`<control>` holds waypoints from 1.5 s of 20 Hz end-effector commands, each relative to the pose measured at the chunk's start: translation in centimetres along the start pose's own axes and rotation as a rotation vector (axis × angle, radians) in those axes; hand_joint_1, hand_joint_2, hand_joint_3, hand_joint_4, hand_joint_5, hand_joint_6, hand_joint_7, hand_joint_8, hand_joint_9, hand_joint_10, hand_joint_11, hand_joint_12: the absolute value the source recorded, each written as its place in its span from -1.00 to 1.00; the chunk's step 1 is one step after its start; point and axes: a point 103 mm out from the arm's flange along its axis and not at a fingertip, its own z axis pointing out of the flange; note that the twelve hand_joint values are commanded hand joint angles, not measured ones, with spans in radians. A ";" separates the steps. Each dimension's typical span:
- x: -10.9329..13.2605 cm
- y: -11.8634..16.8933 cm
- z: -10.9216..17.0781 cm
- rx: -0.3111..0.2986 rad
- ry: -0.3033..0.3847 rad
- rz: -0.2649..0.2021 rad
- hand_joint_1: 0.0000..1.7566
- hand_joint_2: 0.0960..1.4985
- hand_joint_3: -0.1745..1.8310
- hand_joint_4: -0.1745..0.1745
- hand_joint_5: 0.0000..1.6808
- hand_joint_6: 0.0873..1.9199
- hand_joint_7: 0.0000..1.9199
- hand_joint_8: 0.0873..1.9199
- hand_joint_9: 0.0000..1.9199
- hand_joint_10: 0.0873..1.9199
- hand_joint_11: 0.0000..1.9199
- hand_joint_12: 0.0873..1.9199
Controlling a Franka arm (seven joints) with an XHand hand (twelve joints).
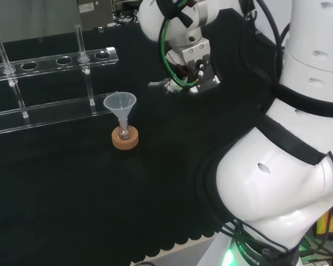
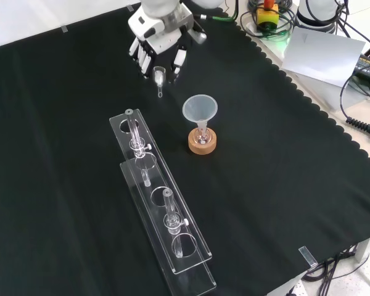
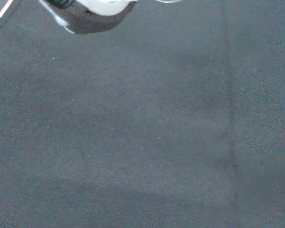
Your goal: Pour all the NaCl from the weighing funnel into the round-bottom flask.
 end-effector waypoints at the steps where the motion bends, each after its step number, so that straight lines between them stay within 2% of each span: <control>1: -1.1 -3.0 -2.5 0.000 -0.045 0.038 0.18 0.41 -0.82 1.00 0.21 -0.06 0.03 -0.45 0.11 -0.62 -0.34 0.24; 3: 0.2 -3.6 -3.6 -0.005 -0.052 0.037 0.18 0.41 -0.82 1.00 0.21 -0.06 0.03 -0.45 0.11 -0.62 -0.34 0.24; 7: -1.0 -4.9 -5.3 -0.002 -0.076 0.040 0.18 0.41 -0.82 1.00 0.21 -0.06 0.03 -0.45 0.11 -0.62 -0.34 0.24; 9: -0.6 -5.4 -6.0 0.010 -0.091 0.033 0.18 0.41 -0.82 1.00 0.21 -0.06 0.03 -0.44 0.12 -0.62 -0.34 0.23; 16: 1.9 -7.1 -8.1 0.032 -0.107 0.009 0.18 0.41 -0.82 1.00 0.21 -0.06 0.04 -0.44 0.12 -0.62 -0.33 0.23; 24: 4.5 -7.9 -9.0 0.049 -0.124 -0.033 0.18 0.41 -0.82 1.00 0.21 -0.06 0.04 -0.45 0.14 -0.63 -0.33 0.23; 30: 6.2 -7.7 -8.9 0.083 -0.168 -0.063 0.18 0.41 -0.82 1.00 0.21 -0.06 0.05 -0.45 0.14 -0.63 -0.32 0.23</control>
